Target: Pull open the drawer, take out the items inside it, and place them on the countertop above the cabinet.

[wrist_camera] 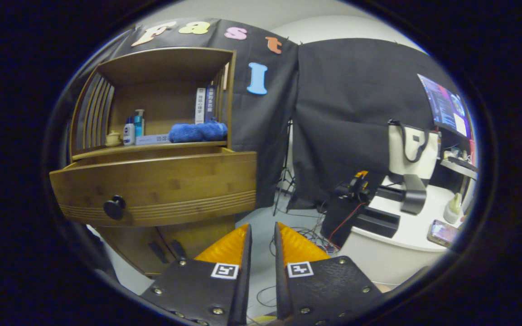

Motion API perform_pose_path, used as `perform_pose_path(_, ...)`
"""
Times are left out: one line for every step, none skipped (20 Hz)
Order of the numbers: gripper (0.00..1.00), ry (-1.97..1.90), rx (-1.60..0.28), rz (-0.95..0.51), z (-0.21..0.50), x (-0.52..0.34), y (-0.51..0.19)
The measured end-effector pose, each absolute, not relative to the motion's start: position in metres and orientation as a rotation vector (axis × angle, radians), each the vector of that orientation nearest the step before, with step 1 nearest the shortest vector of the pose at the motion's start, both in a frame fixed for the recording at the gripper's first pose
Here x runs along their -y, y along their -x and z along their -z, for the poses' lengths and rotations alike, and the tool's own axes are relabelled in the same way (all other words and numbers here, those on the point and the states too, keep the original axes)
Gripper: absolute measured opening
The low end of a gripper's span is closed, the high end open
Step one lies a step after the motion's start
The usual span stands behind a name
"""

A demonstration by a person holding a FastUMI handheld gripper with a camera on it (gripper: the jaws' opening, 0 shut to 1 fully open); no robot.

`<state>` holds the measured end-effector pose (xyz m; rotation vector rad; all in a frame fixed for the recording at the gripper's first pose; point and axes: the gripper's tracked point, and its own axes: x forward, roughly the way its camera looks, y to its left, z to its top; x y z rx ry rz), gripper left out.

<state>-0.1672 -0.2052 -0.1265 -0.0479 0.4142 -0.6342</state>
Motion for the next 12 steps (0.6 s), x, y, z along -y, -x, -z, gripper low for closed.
perform_pose_path(0.25,0.054,-0.409,0.605,0.119,0.196,0.150)
perform_pose_path(0.25,0.072,-0.395,0.575,0.109,0.184,0.131)
perform_pose_path(0.25,0.092,-0.364,0.541,0.092,0.172,0.110)
perform_pose_path(0.25,0.111,-0.327,0.513,0.078,0.164,0.088)
perform_pose_path(0.25,0.133,-0.298,0.494,0.062,0.152,0.068)
perform_pose_path(0.25,0.155,-0.279,0.480,0.040,0.137,0.049)
perform_pose_path(0.23,0.180,-0.268,0.472,0.024,0.125,0.033)
perform_pose_path(0.20,0.203,-0.250,0.472,0.011,0.116,0.021)
perform_pose_path(0.19,0.208,-0.239,0.465,-0.002,0.106,0.009)
perform_pose_path(0.19,0.202,-0.235,0.461,-0.012,0.094,-0.002)
perform_pose_path(0.24,0.197,-0.242,0.462,-0.020,0.084,-0.011)
perform_pose_path(0.30,0.187,-0.257,0.465,-0.025,0.078,-0.019)
